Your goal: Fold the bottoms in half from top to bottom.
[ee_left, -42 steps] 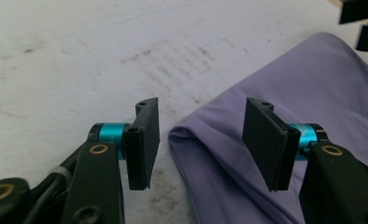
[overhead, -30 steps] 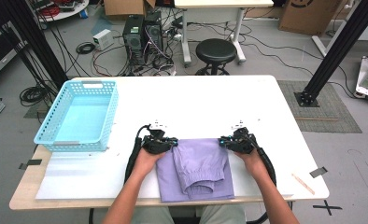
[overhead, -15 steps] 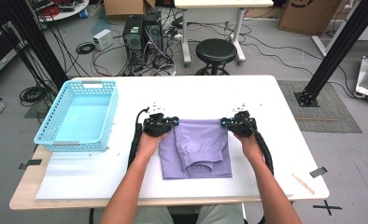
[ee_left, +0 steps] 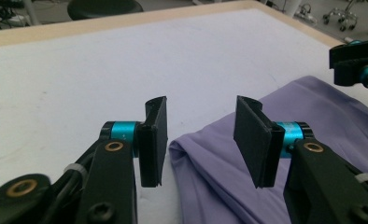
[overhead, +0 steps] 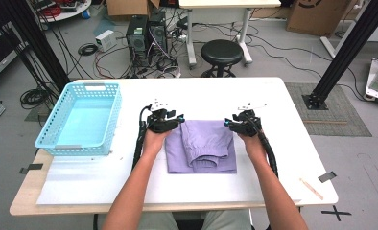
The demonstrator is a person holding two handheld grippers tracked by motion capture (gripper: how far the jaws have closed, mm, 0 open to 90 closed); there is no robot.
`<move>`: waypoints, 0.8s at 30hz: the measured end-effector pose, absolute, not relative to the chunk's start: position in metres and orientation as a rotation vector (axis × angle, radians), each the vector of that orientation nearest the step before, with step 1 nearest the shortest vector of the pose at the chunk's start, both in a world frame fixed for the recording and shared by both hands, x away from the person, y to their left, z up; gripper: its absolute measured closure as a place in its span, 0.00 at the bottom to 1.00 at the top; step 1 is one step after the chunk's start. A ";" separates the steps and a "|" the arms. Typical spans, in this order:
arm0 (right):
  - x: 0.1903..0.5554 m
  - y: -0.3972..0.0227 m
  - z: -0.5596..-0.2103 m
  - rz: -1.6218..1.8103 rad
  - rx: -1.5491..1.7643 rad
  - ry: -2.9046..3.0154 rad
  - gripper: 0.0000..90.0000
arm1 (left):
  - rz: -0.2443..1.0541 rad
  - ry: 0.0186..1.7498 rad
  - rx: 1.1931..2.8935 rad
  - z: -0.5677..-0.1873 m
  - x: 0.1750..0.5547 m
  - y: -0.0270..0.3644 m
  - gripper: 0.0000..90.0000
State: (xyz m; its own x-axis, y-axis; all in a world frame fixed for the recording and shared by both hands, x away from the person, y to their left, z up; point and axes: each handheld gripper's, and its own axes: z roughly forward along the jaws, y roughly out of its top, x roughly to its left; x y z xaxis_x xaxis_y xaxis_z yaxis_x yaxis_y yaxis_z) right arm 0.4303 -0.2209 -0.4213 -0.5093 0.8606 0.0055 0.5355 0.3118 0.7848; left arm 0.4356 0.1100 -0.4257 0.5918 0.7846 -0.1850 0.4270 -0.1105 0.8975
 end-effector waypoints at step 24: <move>0.359 -0.179 -0.429 1.217 0.997 2.420 0.51 | 0.387 0.973 1.696 -0.431 0.397 0.140 0.31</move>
